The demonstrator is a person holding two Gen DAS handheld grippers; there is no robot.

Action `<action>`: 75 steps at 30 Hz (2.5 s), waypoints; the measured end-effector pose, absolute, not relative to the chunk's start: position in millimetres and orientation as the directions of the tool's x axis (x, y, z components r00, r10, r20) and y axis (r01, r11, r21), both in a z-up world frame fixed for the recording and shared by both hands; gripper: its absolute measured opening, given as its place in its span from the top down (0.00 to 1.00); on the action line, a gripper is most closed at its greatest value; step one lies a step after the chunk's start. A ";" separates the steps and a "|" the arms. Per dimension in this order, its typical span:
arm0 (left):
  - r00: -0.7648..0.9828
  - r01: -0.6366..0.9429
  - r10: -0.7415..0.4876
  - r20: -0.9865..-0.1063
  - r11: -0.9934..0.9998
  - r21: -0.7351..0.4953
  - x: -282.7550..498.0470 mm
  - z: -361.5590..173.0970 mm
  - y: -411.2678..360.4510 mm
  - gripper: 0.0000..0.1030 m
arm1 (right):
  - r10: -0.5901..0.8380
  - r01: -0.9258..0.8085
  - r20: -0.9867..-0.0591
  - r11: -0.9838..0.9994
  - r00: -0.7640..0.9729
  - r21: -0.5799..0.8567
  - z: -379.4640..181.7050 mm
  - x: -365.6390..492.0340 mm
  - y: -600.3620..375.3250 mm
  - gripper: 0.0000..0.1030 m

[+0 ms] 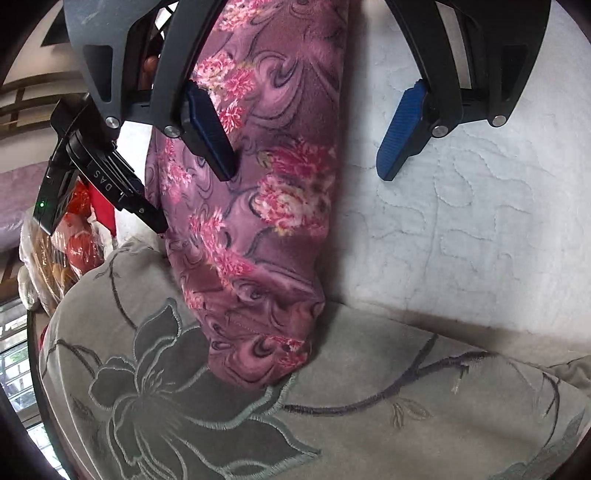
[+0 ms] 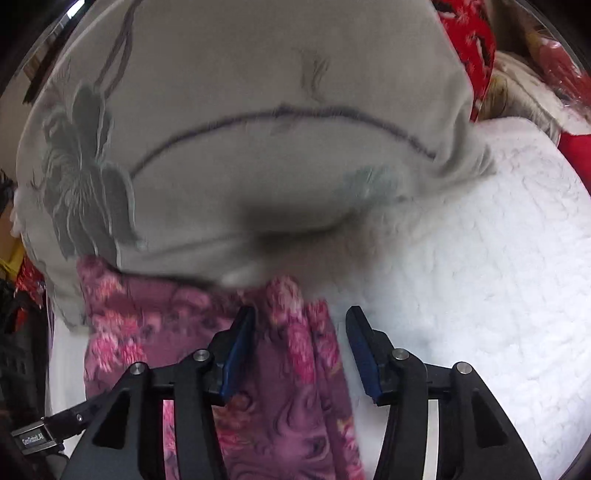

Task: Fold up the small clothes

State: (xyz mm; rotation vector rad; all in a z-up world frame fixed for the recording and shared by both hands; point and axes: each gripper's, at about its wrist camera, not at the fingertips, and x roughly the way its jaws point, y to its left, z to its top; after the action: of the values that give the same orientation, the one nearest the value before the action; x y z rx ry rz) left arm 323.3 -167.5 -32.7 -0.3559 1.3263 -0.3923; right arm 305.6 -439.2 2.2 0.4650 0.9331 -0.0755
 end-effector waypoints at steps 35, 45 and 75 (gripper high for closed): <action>0.209 0.071 -0.562 -0.800 0.825 -0.561 249.6 -8.9 -142.1 0.79 | 0.332 0.011 -0.663 0.890 0.671 0.457 19.3 183.9 -426.1 0.79; 0.283 0.134 -0.529 -0.800 0.848 -0.513 219.8 34.7 -113.0 0.79 | 0.312 -0.010 -0.621 0.898 0.719 0.440 56.5 150.4 -394.9 0.79; 0.297 -0.071 -0.446 -0.844 0.872 -0.485 144.0 -6.8 26.4 0.62 | 0.342 0.004 -0.764 0.912 0.548 0.411 2.5 109.0 -287.5 0.68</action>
State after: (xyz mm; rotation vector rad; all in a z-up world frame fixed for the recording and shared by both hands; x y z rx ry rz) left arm 144.0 26.4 -6.8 -0.4818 1.2570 -0.2624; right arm 109.0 -287.5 2.5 0.3902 0.9768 0.2064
